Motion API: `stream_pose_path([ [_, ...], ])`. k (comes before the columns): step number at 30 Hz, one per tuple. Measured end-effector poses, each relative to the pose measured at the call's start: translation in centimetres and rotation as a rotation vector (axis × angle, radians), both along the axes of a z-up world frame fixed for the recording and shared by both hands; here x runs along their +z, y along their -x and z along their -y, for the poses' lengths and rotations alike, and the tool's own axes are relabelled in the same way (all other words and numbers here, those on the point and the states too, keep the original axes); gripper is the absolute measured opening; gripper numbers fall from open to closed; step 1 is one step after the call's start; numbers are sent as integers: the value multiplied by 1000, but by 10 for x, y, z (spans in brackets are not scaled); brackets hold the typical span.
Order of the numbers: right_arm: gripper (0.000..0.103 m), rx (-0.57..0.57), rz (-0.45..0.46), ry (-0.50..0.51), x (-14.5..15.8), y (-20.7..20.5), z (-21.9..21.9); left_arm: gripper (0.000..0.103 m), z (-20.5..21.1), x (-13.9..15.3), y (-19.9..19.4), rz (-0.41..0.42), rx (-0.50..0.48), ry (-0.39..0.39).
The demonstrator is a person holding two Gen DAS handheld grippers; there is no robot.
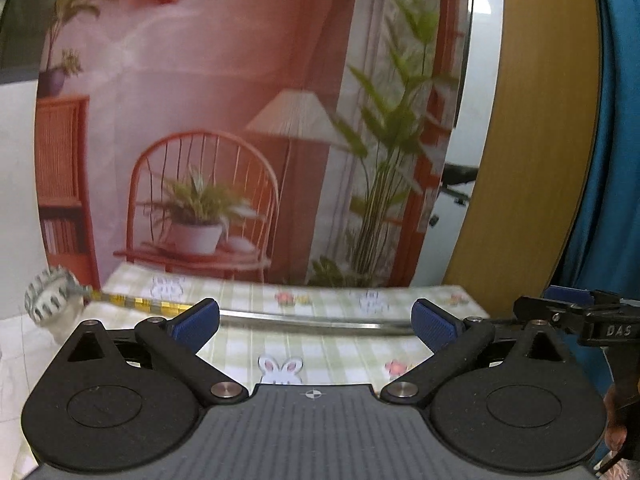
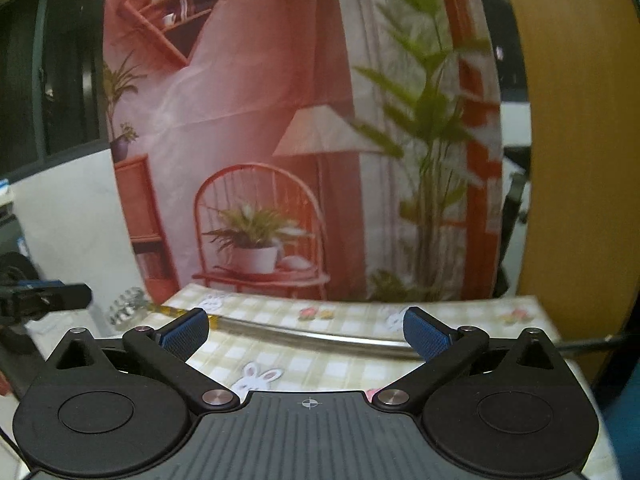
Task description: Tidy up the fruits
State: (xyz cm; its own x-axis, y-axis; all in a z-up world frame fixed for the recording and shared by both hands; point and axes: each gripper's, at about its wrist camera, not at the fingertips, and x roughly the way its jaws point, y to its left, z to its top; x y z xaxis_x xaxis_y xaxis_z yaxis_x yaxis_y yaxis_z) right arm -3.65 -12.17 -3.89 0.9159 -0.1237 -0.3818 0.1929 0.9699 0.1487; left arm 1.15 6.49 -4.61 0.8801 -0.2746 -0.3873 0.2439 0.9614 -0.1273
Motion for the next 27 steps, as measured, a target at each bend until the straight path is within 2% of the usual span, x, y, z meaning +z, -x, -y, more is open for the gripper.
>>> stream_pose_path([
  [6, 103, -13, 53, -31, 16, 7, 4, 103, 12, 21, 15, 68, 12, -47],
  [12, 103, -35, 64, -21, 23, 13, 6, 103, 17, 34, 25, 102, 0, -47],
  [27, 103, -46, 72, -1, 27, 18, 3, 103, 16, 37, 28, 96, 14, -52],
])
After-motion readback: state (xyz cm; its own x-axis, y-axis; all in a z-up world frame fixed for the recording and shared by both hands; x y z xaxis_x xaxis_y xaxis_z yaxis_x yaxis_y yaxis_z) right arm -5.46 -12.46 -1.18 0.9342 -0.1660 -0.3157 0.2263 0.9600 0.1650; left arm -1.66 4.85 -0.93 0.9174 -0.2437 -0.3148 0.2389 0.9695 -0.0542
